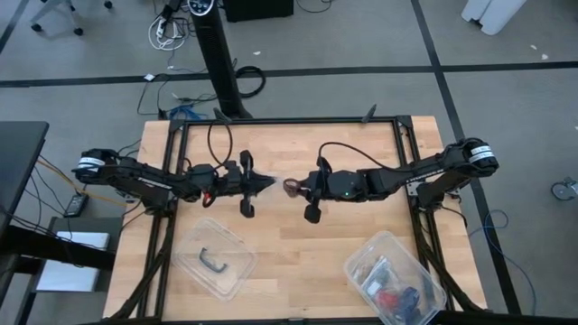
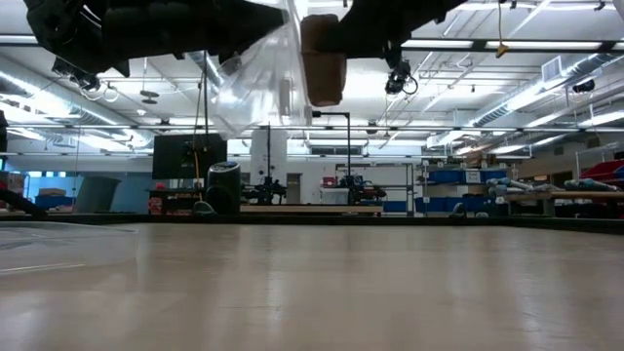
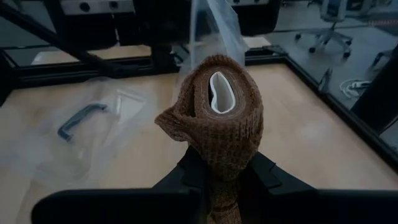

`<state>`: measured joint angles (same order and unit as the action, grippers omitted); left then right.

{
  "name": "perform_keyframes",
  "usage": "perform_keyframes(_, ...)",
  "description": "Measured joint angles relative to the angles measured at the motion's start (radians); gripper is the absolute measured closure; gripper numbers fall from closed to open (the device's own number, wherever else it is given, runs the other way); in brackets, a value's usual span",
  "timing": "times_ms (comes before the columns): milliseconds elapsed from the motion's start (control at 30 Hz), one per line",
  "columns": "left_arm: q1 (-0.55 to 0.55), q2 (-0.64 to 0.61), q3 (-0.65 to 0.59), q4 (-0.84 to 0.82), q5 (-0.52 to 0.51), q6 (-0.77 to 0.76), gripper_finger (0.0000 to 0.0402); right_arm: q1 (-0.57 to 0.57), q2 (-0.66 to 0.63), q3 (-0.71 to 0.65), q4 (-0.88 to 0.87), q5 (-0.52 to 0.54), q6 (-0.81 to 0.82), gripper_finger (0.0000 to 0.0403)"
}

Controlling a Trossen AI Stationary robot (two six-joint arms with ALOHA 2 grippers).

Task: Roll bandage
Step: Put the rolled brown bandage into the transparent zip bag

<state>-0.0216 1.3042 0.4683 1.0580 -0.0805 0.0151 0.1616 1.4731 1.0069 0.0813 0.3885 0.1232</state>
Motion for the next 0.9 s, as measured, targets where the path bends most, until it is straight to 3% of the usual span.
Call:
perform_keyframes(300,0.000,0.000,0.004,-0.004,0.035,-0.023,0.0402,-0.029,0.000,0.002,-0.029,-0.178,0.083,0.0358)
perform_keyframes(900,0.000,0.000,0.263,-0.556,0.091,0.037,0.0402,-0.067,0.000,0.003,-0.106,-0.180,0.160,0.0358)
